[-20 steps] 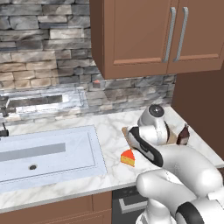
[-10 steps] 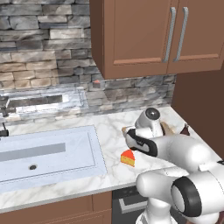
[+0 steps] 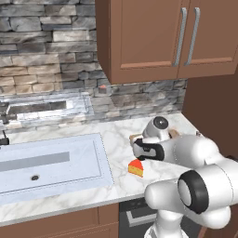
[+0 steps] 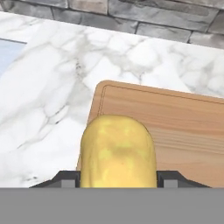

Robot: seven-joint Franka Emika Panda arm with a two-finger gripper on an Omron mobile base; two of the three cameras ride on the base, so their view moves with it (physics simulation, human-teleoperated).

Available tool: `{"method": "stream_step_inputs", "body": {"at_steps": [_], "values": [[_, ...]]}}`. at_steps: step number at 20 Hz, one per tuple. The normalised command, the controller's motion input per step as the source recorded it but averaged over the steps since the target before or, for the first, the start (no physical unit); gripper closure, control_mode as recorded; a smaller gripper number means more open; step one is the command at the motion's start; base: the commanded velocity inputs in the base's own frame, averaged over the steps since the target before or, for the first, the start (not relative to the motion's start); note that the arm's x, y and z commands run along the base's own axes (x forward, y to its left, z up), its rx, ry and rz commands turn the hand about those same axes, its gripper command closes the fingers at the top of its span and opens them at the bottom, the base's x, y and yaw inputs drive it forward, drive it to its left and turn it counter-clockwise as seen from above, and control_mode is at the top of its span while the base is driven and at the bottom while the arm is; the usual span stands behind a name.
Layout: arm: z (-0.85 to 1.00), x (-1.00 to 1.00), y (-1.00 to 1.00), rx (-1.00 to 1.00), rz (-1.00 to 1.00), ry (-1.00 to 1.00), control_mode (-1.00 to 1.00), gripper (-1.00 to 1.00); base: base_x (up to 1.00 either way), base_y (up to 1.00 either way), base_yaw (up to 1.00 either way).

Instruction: Retrieve the reheated potato from the microwave, then place the potato, cheese, and condiment on the cutting board.

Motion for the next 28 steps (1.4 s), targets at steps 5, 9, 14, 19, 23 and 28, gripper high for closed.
{"method": "stream_step_inputs", "body": {"at_steps": [5, 9, 14, 19, 23, 28], "values": [[-0.14, 0.07, -0.11, 0.00, 0.00, 0.00, -1.00, 1.00, 0.00, 0.00, 0.00], [-0.16, 0.11, -0.06, 0.00, 0.00, 0.00, -1.00, 1.00, 0.00, 0.00, 0.00], [-0.18, 0.09, 0.00, 0.01, 0.00, 0.00, -1.00, 1.00, 0.00, 0.00, 0.00], [-0.16, 0.09, 0.00, 0.03, 0.00, 0.02, -1.00, 1.00, 0.00, 0.00, 0.00], [-0.10, 0.15, 0.00, 0.03, 0.00, 0.02, -1.00, 1.00, 0.00, 0.00, 0.00], [-0.10, 0.23, 0.00, 0.02, 0.00, 0.05, -1.00, 1.00, 0.00, 0.00, 0.00]]}}
